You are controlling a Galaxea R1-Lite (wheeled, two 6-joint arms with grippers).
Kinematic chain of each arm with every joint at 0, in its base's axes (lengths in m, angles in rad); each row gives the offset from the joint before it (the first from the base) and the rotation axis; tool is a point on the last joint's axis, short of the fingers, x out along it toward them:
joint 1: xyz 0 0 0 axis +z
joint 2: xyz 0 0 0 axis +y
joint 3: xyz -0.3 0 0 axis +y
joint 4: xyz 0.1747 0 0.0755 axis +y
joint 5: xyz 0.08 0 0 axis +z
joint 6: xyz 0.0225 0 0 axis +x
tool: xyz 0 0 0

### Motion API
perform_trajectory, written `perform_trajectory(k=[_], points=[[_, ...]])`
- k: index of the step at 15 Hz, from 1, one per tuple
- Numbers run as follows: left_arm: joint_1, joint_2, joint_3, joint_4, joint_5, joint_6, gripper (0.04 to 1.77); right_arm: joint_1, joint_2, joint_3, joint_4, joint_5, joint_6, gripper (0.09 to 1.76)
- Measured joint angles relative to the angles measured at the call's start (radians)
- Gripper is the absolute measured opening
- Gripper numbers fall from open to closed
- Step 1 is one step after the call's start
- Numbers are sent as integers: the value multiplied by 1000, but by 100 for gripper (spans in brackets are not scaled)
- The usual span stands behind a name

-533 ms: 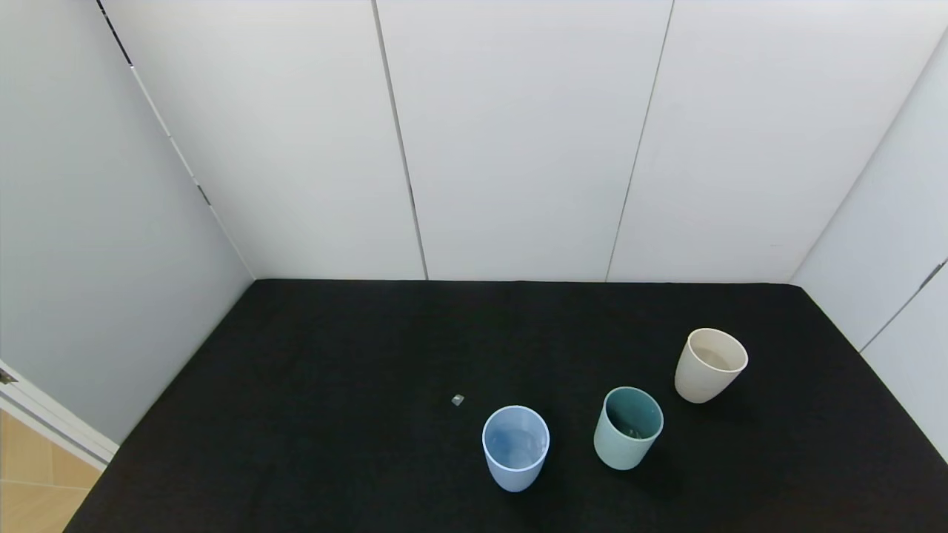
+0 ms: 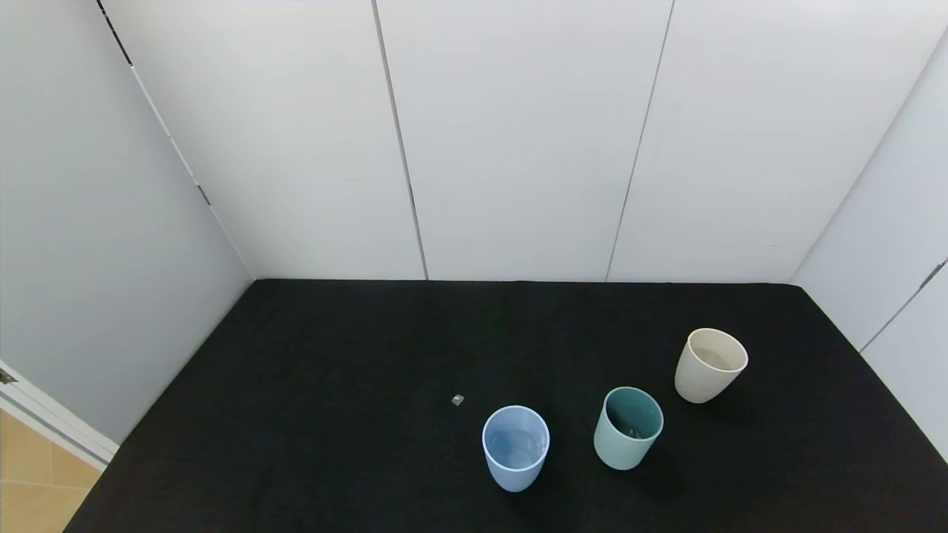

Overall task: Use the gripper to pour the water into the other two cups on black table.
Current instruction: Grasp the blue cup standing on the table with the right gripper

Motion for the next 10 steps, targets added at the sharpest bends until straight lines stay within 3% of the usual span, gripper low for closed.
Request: perform_trajectory(k=[5, 10], points=[[0, 0, 0, 0, 0, 0, 172, 7, 0, -91, 127, 71, -14, 171], [0, 0, 0, 0, 0, 0, 172, 7, 66, -193, 142, 142, -57, 171]])
